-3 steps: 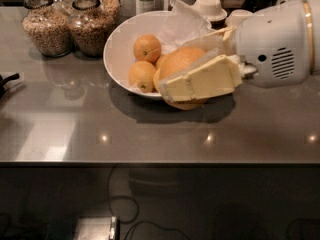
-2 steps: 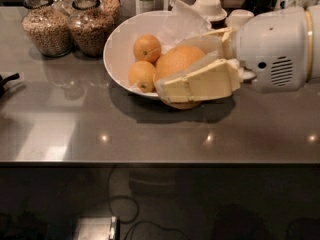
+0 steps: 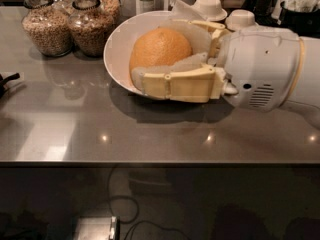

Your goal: Pick orange from white bowl

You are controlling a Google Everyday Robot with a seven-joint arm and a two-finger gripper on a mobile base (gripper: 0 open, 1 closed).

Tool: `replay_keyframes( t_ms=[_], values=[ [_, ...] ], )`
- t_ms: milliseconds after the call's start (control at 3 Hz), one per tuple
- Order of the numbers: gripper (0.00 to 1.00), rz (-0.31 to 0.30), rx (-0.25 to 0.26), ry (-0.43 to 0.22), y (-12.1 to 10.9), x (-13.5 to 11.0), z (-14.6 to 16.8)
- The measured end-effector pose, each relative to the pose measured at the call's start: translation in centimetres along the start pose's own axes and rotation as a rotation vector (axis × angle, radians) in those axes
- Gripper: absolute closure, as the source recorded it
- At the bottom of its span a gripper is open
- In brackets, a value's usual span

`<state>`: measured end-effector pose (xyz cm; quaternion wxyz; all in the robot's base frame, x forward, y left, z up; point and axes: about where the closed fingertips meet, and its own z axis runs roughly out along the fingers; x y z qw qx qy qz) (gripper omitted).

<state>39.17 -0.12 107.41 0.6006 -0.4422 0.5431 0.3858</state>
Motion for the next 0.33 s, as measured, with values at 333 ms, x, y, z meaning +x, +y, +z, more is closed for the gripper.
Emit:
replay_keyframes(
  t_ms=[333],
  values=[
    [1.0,-0.09,-0.043,-0.033,1.32,-1.13,1.47]
  ],
)
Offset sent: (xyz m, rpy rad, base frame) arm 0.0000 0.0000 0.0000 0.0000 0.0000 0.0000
